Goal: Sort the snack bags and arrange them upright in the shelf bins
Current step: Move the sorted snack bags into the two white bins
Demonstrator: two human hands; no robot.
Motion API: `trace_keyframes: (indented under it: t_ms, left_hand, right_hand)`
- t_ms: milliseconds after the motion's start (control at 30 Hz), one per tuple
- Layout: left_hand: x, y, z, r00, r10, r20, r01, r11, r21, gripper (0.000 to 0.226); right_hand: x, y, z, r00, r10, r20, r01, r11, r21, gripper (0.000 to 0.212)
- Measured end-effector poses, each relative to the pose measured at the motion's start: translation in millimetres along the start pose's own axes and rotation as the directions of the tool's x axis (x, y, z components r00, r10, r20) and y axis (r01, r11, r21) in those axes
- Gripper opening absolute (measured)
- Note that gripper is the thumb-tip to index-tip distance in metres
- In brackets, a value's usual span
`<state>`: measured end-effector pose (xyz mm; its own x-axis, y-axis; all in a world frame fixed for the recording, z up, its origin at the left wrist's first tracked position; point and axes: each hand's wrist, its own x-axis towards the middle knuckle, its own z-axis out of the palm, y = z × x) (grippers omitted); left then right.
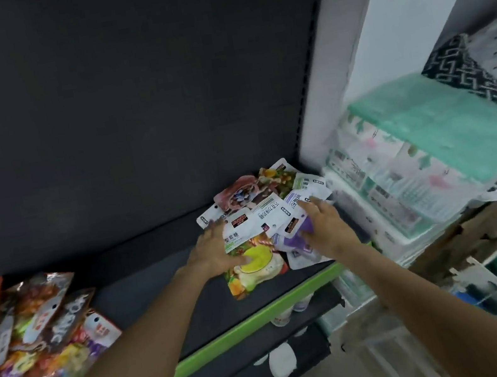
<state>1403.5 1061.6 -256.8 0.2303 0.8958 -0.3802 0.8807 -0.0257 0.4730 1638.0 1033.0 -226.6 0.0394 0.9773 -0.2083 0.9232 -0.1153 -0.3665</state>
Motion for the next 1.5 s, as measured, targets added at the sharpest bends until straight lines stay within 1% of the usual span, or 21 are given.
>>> trace_keyframes:
  t_ms: [100,167,233,300,367,433,467,533,700,767,867,1000,1100,1233,1300,1367,1500]
  left_hand:
    - [4.7,0.9,14.3,0.994,-0.092,-0.059,0.09,0.995,-0.029,0.119]
    - [2.6,5.4,17.8,0.976,-0.175,-0.126,0.173,0.985,-0.03,0.118]
    - [-1.8,10.6,17.8,0.949,-0.251,-0.189,0.249,0.968,-0.031,0.11]
    - [-8.8,12.3,16.8,0.908,-0.309,-0.283,0.287,0.951,-0.117,0.094]
    - [-18.0,13.2,10.7,0.854,-0.344,-0.39,0.236,0.925,-0.298,0.066]
    - [-28.5,15.0,2.2,0.807,-0.359,-0.47,0.14,0.888,-0.438,0.034]
    - [-33.5,16.5,-2.7,0.789,-0.36,-0.499,0.106,0.878,-0.466,0.023]
    - [-44.3,21.9,-11.5,0.771,-0.34,-0.539,0.059,0.881,-0.47,0.012]
    - [-69.9,30.1,-32.9,0.725,-0.315,-0.612,0.01,0.893,-0.449,0.007]
    - [-81.9,32.4,-43.6,0.696,-0.295,-0.655,-0.003,0.91,-0.414,0.007]
    - [-99.7,34.1,-56.6,0.65,-0.251,-0.717,-0.01,0.941,-0.338,0.008]
    - [-119.2,31.5,-65.9,0.591,-0.23,-0.773,0.026,0.963,-0.267,0.009]
    - [-136.9,28.6,-72.1,0.536,-0.236,-0.811,0.056,0.968,-0.245,0.009]
    - [-173.2,17.5,-83.8,0.429,-0.287,-0.856,0.081,0.956,-0.28,0.007]
    - [-194.4,9.2,-88.6,0.385,-0.291,-0.876,0.095,0.956,-0.276,0.006]
    - [-216.3,-0.8,-93.2,0.353,-0.299,-0.887,0.117,0.954,-0.275,0.006]
    - [-262.8,-34.5,-103.1,0.313,-0.309,-0.898,0.141,0.95,-0.277,0.007]
  right_hand:
    - [22.7,19.2,-0.2,0.993,-0.066,0.1,0.069,0.997,-0.033,0.082]
    - [34.4,26.8,-2.3,0.987,-0.098,0.131,0.106,0.992,-0.061,0.086]
    - [43.0,29.6,-6.4,0.985,-0.139,0.098,0.145,0.988,-0.057,0.078]
    - [48.5,30.2,-10.6,0.982,-0.184,0.029,0.186,0.978,-0.097,0.062]
    - [51.0,28.4,-13.6,0.98,-0.197,-0.003,0.194,0.97,-0.145,0.047]
    - [51.2,25.8,-14.9,0.978,-0.207,-0.025,0.2,0.965,-0.168,0.032]
    - [51.0,24.7,-15.0,0.973,-0.225,-0.054,0.212,0.96,-0.182,0.024]
    - [49.8,23.4,-15.4,0.954,-0.274,-0.119,0.254,0.953,-0.164,0.017]
    - [42.5,13.0,-24.0,0.887,-0.438,-0.145,0.435,0.899,-0.05,0.014]
    - [38.8,2.1,-31.5,0.862,-0.48,-0.161,0.484,0.875,-0.019,0.013]
    - [35.7,-20.6,-43.8,0.819,-0.524,-0.231,0.554,0.829,0.082,0.01]
    - [28.9,-52.0,-62.6,0.809,-0.511,-0.291,0.577,0.785,0.226,0.008]
    - [18.3,-73.7,-74.1,0.773,-0.558,-0.302,0.627,0.743,0.232,0.009]
    - [-1.6,-110.4,-78.2,0.724,-0.629,-0.284,0.69,0.663,0.29,0.009]
    - [-12.8,-130.8,-74.1,0.703,-0.65,-0.288,0.711,0.637,0.298,0.009]
    - [-24.5,-152.1,-65.9,0.684,-0.664,-0.3,0.729,0.616,0.299,0.009]
    - [-57.5,-204.5,-46.2,0.681,-0.668,-0.301,0.731,0.6,0.325,0.01]
